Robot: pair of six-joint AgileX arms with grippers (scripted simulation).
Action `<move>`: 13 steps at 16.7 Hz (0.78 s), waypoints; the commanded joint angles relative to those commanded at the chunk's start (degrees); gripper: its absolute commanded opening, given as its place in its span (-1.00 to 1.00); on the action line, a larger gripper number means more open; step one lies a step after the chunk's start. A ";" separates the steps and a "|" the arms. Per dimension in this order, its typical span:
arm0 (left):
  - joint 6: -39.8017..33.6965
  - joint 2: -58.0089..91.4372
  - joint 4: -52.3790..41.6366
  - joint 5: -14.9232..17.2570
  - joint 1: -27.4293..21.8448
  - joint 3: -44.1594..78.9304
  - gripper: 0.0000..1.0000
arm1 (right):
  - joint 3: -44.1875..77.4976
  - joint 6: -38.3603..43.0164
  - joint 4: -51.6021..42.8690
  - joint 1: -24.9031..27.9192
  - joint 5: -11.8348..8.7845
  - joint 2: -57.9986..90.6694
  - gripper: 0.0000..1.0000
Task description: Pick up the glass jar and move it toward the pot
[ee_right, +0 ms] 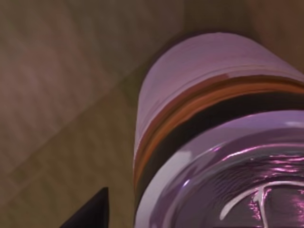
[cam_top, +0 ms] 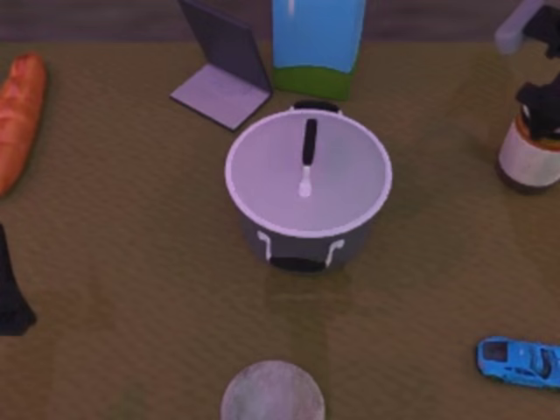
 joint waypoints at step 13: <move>0.00 0.00 0.00 0.00 0.00 0.00 1.00 | -20.05 0.08 15.13 0.27 -0.07 -4.76 1.00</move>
